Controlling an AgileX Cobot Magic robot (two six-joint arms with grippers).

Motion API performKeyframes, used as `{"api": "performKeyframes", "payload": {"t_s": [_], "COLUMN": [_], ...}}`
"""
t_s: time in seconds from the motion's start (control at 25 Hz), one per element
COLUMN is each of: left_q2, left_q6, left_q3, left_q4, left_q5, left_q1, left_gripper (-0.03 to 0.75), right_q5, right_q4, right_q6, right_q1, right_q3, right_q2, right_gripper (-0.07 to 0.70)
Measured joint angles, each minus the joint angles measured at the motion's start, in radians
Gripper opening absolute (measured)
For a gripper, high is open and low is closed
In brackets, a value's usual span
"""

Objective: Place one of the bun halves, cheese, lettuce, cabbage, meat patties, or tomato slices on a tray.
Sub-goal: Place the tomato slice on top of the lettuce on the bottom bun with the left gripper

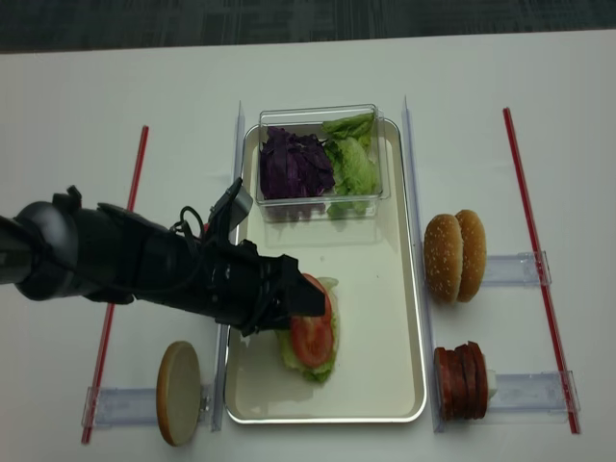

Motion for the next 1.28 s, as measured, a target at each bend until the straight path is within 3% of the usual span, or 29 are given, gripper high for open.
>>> {"api": "performKeyframes", "payload": {"t_s": [0.24,0.44,0.64,0.96,1.28], "left_q2": [0.000,0.000,0.000,0.000,0.000], "left_q6": [-0.190,-0.279,-0.402,-0.537,-0.709], "left_q3": [-0.059,-0.111,-0.174,-0.261,-0.353], "left_q4": [0.224,0.308,0.453,0.568,0.821], "left_q5": [0.000,0.011,0.056,0.143,0.248], "left_q1": [0.000,0.000,0.000,0.000,0.000], "left_gripper": [0.414,0.414,0.414,0.414,0.414], "right_q5": [0.000,0.000,0.000,0.000,0.000], "right_q4": [0.000,0.000,0.000,0.000,0.000], "right_q6": [0.000,0.000,0.000,0.000,0.000], "right_q1": [0.000,0.000,0.000,0.000,0.000], "right_q3": [0.000,0.000,0.000,0.000,0.000], "right_q2": [0.000,0.000,0.000,0.000,0.000], "right_gripper": [0.526,0.526,0.526,0.526,0.526]}}
